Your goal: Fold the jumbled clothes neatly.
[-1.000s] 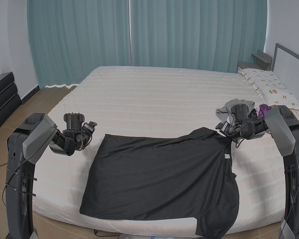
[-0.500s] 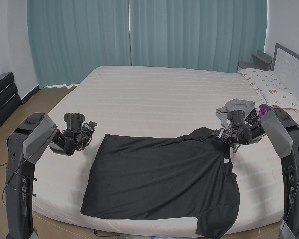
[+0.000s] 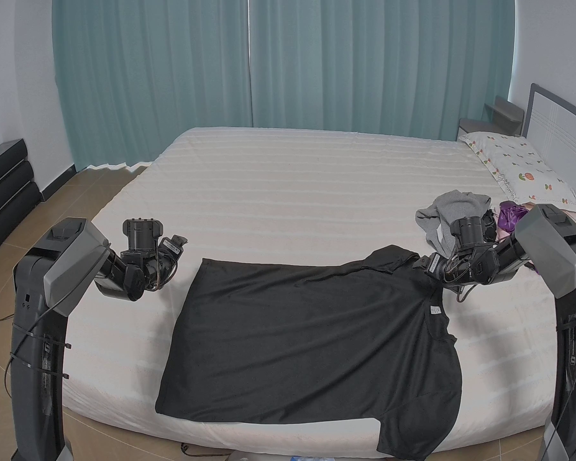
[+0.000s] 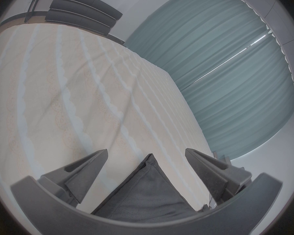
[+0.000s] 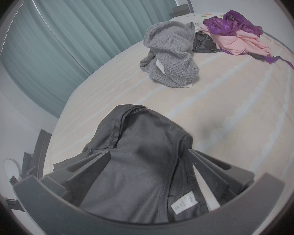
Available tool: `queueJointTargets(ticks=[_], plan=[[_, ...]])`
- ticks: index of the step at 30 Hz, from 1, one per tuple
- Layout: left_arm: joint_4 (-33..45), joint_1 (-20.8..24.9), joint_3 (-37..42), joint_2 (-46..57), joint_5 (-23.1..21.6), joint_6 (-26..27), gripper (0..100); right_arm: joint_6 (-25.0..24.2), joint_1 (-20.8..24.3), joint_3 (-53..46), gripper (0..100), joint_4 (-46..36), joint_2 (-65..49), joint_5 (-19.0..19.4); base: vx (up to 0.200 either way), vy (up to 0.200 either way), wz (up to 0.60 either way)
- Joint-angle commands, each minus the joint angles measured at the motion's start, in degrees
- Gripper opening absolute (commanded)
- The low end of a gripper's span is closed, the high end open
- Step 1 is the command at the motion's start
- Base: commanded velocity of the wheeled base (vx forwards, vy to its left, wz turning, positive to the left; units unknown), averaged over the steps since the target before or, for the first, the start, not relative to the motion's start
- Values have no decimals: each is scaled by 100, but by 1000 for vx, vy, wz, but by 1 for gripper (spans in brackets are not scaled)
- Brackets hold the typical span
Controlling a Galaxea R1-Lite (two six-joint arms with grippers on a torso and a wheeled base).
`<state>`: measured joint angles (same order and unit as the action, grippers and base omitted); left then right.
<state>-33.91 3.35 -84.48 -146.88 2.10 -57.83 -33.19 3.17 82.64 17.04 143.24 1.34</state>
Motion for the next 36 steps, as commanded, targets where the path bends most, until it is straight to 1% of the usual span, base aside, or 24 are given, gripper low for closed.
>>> queueJointTargets(ticks=[1,2,3,4,9,11,12,16,18,20,21,23,26,33,36], plan=[[-1,-1,2,-7,1,0,100,6,-88,-266,100,-26,-376,235,0,0,0],[-1,-1,2,-7,1,0,100,6,-88,-266,100,-26,-376,235,0,0,0],[-1,8,2,-7,1,0,100,24,-115,-424,100,-61,-499,402,0,0,0],[-1,-1,2,-7,1,0,100,24,-115,-468,100,-69,-551,437,0,0,0],[-1,8,2,2,1,18,100,-73,-159,-556,100,-8,-639,481,0,0,0],[8,8,2,2,1,62,100,-187,-141,-503,100,10,-631,481,0,0,0],[-1,8,11,2,1,70,100,-433,-80,-415,100,27,-604,481,0,0,0],[-10,8,46,11,-8,79,100,-1277,228,156,100,-78,-411,446,0,0,0],[-10,8,90,28,-8,79,100,-1488,351,446,100,-166,-209,411,0,0,0],[-1,8,107,63,-8,70,100,-1541,448,798,100,-333,81,384,0,0,0],[-1,8,107,63,-8,70,100,-1541,448,824,100,-351,99,384,0,0,0],[-10,16,151,81,-8,62,100,-1558,562,1386,100,-641,477,182,0,0,0],[-19,16,151,81,-8,62,100,-1576,667,1887,100,-860,828,59,0,0,0],[-19,16,151,72,-8,62,100,-1892,852,3179,100,-1203,1593,-125,0,0,0],[-19,16,160,72,-8,62,100,-1857,922,3195,100,-1194,1751,-240,0,0,0]])
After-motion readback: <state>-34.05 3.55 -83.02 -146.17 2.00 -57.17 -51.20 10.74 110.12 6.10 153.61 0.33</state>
